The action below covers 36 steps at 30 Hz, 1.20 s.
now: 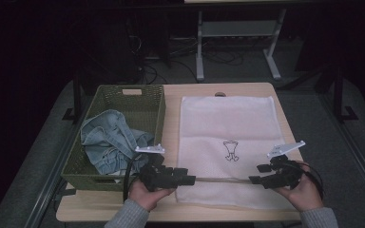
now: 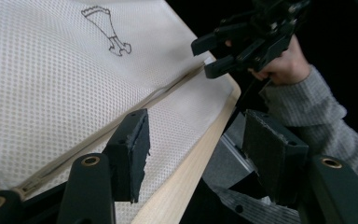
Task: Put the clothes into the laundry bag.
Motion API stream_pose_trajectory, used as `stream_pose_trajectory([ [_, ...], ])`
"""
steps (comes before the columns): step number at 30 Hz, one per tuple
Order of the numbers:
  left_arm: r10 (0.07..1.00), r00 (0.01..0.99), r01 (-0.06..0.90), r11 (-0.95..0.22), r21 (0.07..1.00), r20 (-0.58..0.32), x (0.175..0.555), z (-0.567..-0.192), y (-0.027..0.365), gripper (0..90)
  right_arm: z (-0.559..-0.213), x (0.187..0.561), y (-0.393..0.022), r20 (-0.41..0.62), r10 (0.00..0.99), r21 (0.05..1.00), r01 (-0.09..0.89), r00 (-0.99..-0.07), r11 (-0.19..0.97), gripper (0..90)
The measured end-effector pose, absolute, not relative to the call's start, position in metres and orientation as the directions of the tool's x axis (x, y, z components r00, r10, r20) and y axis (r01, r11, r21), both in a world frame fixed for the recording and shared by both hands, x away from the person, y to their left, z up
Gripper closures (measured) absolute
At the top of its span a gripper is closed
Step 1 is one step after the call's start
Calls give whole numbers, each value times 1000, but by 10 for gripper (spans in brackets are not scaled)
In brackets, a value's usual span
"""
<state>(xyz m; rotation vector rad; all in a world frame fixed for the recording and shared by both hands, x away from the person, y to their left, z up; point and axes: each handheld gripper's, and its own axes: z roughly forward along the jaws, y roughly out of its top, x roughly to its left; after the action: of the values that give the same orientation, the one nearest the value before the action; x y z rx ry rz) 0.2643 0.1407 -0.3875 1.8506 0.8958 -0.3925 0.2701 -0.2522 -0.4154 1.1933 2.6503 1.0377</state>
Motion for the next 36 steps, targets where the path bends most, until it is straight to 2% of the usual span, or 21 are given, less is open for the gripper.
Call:
stream_pose_trajectory([
  [17,382,621,776,-178,605,-685,289,-364,185,315,-425,275,-255,236,673,593,653,-701,472,381],
  [20,423,610,782,-184,596,-670,293,-358,197,306,-425,274,-256,237,674,592,654,-700,471,380],
  [32,490,562,797,-104,595,-666,301,-346,244,298,-428,274,-257,246,672,587,659,-699,470,377],
  [36,563,513,803,-48,594,-648,306,-343,274,284,-428,274,-257,248,672,590,659,-697,466,374],
])
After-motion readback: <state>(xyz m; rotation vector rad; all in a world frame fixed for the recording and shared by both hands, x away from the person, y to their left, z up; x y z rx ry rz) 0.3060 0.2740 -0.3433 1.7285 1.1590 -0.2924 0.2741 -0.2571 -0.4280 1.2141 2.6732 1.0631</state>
